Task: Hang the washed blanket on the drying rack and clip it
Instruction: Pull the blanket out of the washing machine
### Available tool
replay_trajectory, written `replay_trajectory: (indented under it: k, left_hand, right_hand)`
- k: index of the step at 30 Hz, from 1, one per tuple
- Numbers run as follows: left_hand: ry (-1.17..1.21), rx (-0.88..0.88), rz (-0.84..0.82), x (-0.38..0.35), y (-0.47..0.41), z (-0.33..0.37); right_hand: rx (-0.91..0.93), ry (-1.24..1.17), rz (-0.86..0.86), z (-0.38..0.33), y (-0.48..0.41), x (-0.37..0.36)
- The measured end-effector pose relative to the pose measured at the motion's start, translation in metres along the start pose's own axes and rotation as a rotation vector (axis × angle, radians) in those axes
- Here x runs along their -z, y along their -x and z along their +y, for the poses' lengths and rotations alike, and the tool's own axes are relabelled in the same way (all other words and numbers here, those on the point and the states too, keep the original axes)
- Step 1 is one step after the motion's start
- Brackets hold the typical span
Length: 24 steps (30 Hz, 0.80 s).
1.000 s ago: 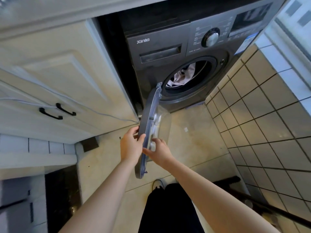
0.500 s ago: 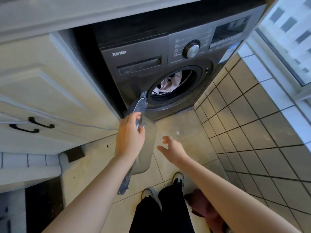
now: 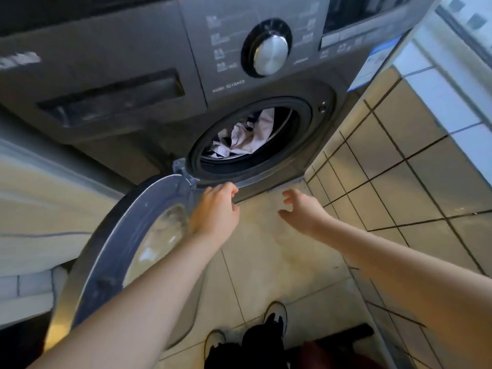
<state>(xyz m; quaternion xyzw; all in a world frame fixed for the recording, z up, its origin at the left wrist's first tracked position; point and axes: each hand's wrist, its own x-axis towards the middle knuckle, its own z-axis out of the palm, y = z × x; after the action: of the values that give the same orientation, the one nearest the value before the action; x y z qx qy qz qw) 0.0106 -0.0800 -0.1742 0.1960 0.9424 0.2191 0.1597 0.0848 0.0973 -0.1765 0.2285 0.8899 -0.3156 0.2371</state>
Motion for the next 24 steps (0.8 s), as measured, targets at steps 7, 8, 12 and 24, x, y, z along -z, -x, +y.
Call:
replay_trajectory:
  k: [7, 8, 12, 24]
  left_hand:
    - [-0.298, 0.035, -0.123, -0.061, -0.087, -0.021]
    - [-0.339, 0.036, -0.132, -0.068, -0.098, -0.027]
    - [-0.418, 0.032, -0.106, -0.088, -0.153, -0.052]
    - [-0.342, 0.103, 0.009, -0.139, -0.260, -0.100]
  right_hand:
    - [0.118, 0.222, 0.152, 0.024, -0.105, -0.004]
    - [0.148, 0.266, 0.179, 0.026, -0.120, -0.005]
    - [0.275, 0.434, 0.241, 0.028, -0.182, -0.009]
    - [0.342, 0.672, 0.322, 0.008, -0.302, -0.026]
